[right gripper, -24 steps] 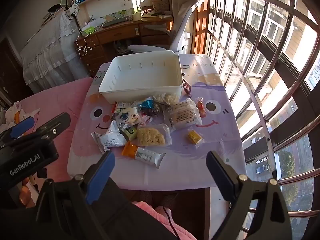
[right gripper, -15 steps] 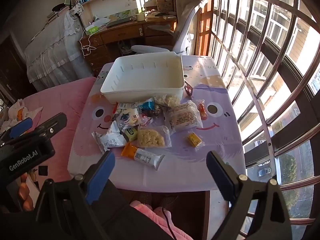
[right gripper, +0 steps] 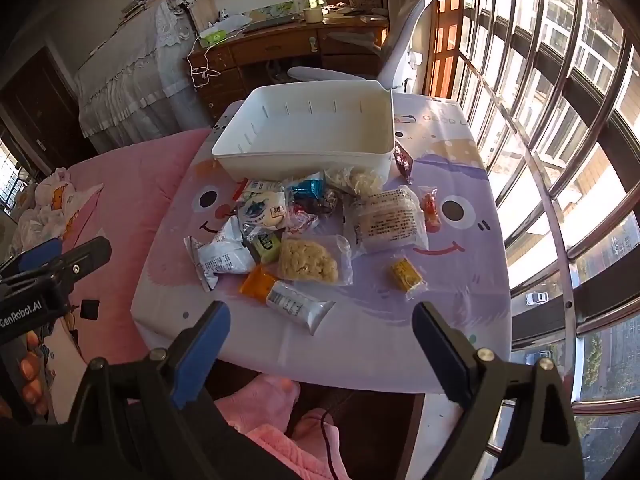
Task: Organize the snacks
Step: 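Move both tools toward the snack pile in front of the white tray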
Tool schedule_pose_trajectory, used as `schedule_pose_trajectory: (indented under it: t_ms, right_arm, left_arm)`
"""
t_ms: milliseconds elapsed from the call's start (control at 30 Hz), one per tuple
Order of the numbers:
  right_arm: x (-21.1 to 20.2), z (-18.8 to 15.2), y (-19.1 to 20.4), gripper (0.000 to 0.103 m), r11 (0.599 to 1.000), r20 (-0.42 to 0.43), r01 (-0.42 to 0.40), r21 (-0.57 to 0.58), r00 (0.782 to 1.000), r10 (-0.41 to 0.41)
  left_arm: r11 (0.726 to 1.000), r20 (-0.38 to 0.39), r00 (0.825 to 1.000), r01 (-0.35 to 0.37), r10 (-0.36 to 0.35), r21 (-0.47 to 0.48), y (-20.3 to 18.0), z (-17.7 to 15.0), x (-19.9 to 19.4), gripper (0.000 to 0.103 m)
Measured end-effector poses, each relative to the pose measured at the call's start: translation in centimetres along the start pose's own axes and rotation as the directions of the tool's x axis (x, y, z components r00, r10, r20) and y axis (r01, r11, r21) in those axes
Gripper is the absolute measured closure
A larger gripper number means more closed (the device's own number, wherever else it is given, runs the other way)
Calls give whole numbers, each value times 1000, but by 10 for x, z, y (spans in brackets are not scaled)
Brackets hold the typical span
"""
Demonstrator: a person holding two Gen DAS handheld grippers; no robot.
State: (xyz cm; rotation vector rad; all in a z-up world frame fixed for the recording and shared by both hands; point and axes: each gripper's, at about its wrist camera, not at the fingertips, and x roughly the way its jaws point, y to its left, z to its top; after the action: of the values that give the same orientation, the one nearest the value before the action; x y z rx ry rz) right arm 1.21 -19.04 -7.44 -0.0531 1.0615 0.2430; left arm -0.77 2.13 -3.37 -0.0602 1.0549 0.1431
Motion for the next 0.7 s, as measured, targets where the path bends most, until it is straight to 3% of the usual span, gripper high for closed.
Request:
schedule_pose_trajectory:
  t_ms: [433, 700]
  right_arm:
    - [60, -27, 9, 11, 989, -30, 16, -149, 999, -20]
    - [101, -50, 47, 11, 948, -41, 34, -315, 998, -49]
  left_arm:
    - [983, -73, 995, 83, -71, 167, 5, -2, 67, 0]
    - [931, -133, 987, 131, -91, 340, 6, 5, 118, 0]
